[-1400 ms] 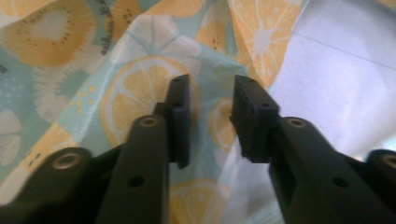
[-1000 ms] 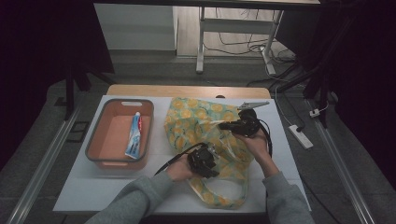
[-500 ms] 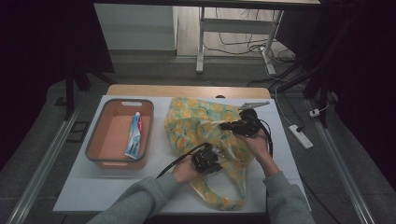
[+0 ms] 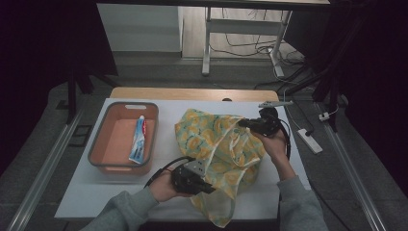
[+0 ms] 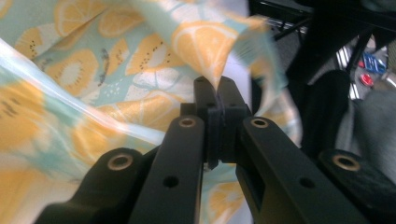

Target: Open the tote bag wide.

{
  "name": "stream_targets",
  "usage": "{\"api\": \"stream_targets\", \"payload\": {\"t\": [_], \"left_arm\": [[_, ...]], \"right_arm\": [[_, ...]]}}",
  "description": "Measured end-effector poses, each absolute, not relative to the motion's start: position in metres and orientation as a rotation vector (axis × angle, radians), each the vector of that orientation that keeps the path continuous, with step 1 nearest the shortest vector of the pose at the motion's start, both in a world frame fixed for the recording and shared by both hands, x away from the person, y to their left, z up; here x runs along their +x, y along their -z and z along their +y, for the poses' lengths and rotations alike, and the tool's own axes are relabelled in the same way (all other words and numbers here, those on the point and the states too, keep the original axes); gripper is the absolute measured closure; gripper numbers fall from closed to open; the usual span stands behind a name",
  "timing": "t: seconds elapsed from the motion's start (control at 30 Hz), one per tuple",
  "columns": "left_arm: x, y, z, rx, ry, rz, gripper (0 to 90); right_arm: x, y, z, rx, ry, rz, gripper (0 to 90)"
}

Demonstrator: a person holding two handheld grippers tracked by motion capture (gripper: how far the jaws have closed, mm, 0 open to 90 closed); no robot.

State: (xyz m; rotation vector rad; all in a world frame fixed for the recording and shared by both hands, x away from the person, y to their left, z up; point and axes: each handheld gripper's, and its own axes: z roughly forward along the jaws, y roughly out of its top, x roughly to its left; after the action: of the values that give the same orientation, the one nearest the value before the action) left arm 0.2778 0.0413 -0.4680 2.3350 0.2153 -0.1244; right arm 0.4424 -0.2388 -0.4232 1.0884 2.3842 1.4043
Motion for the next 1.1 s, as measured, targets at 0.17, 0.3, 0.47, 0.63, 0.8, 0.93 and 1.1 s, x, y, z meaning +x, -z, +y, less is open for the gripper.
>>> {"api": "stream_targets", "payload": {"t": [0.17,0.3,0.47,0.63,0.8,0.93,1.1], "left_arm": [[0.274,0.471,0.047,2.353,0.1,0.216,87.7],[0.277,0.471,0.048,2.321,0.084,0.261,71.3],[0.279,0.455,0.06,2.192,-0.06,0.389,37.1],[0.285,0.437,0.081,2.122,-0.129,0.503,27.2],[0.302,0.421,0.109,2.054,-0.19,0.66,26.3],[0.315,0.419,0.133,2.038,-0.239,0.784,26.3],[0.33,0.414,0.156,2.012,-0.266,0.896,26.2]], "right_arm": [[0.446,0.433,-0.231,1.094,-1.377,2.419,88.6],[0.446,0.44,-0.225,1.087,-1.379,2.449,88.6],[0.442,0.439,-0.219,1.048,-1.433,2.469,88.5],[0.438,0.438,-0.208,0.999,-1.437,2.499,88.5],[0.436,0.44,-0.202,0.984,-1.436,2.519,88.5],[0.434,0.438,-0.201,0.974,-1.454,2.516,88.4],[0.432,0.435,-0.199,0.953,-1.465,2.519,88.4]]}}
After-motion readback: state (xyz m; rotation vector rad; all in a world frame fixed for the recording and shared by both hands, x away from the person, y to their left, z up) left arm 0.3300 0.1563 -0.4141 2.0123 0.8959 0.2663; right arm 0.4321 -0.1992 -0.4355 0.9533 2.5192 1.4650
